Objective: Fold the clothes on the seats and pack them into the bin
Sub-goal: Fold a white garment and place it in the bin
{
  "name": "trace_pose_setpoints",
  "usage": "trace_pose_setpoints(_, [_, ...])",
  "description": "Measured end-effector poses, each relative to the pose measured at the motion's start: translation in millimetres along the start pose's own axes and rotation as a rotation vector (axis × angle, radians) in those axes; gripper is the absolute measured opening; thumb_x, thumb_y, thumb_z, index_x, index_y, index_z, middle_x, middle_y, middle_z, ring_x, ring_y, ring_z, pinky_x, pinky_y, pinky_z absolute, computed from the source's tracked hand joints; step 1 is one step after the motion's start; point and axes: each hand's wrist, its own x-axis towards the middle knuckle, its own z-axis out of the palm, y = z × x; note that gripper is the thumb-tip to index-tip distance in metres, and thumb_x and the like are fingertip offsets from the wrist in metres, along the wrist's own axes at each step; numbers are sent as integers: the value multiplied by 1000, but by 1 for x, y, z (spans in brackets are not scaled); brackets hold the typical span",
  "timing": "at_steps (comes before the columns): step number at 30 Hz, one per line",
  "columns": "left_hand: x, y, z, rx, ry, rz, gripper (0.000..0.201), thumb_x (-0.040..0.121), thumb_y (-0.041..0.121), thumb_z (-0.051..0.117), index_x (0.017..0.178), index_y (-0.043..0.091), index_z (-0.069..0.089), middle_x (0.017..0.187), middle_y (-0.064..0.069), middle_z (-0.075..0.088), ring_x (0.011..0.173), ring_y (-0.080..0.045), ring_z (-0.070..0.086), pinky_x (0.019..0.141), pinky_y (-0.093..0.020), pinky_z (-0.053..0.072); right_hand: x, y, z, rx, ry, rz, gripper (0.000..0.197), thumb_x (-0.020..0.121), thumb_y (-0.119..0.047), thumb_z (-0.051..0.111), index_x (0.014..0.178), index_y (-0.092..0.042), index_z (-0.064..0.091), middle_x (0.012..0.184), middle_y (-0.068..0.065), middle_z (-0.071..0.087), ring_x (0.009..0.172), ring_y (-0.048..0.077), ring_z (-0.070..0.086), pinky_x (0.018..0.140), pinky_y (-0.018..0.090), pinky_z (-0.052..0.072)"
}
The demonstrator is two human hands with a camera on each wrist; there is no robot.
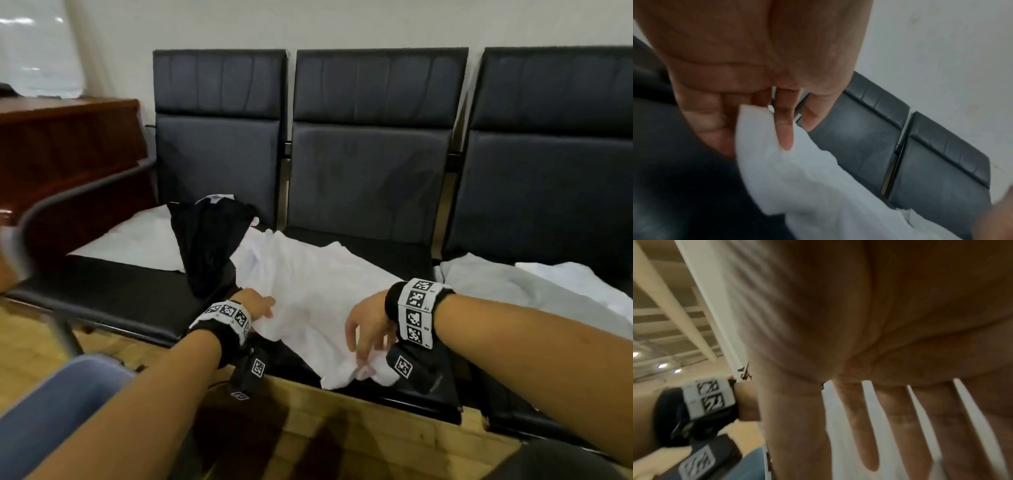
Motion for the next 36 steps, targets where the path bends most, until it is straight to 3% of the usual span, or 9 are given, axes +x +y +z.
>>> trace_pose_setpoints(4, [11,-14,5,176,71,13,39,98,28,48,126,3,58,133,-14,54,122,-30,52,101,-33,43,39,0,-23,220,178,22,43,81,-22,79,114,0,63,94,9,65,84,30,68,73,39,59])
trace_pose_setpoints(7, [28,-11,5,270,81,37,40,91,27,61,120,0,58,121,-15,60,112,-31,58,96,-40,49,72,7,-52,164,409,42,48,80,-34,79,111,-1,64,95,11,64,83,27,68,61,28,54])
trace_pose_setpoints(11, [50,-14,3,204,110,-4,68,74,36,80,124,3,47,119,-13,58,107,-31,60,85,-36,52,122,26,-97,133,640,163,48,80,-51,73,69,-11,48,76,7,52,61,22,49,54,27,38])
trace_pose_setpoints(17, [85,-23,0,325,0,-34,68,67,46,83,114,2,62,108,-10,66,98,-26,63,82,-34,53,195,47,-139,264,723,233,64,84,-46,71,127,-1,55,123,17,61,112,36,59,93,39,48])
trace_pose_setpoints(21, [95,-18,4,394,-11,-29,58,72,43,80,112,5,61,91,-4,60,84,-21,58,74,-29,49,231,53,-142,269,733,274,71,76,-47,77,129,-4,55,125,15,61,113,35,59,95,40,49])
trace_pose_setpoints(27, [102,-17,3,454,-49,-14,57,71,46,79,107,5,65,88,-3,60,80,-20,57,70,-29,46,241,57,-140,378,716,252,43,82,-37,72,107,-5,63,106,12,66,96,31,63,86,38,51])
trace_pose_setpoints(32, [86,-7,-4,319,-48,-14,48,82,40,70,115,5,64,107,-9,65,98,-26,62,84,-32,51,198,61,-142,903,784,117,52,77,-33,72,119,-5,61,113,11,63,101,30,62,88,38,52])
trace_pose_setpoints(34, [79,-4,-7,-12,-47,-13,39,90,27,64,121,4,60,115,-15,62,105,-31,61,92,-41,52,176,66,-140,1123,823,62,65,62,-35,74,118,-5,60,116,12,63,101,32,64,92,43,51])
trace_pose_setpoints(36, [64,0,-11,-449,-78,-28,30,94,16,57,123,8,57,115,-20,62,103,-35,61,87,-48,54,151,68,-136,1242,859,-2,48,63,-32,73,103,-6,64,114,16,67,102,34,65,97,49,51])
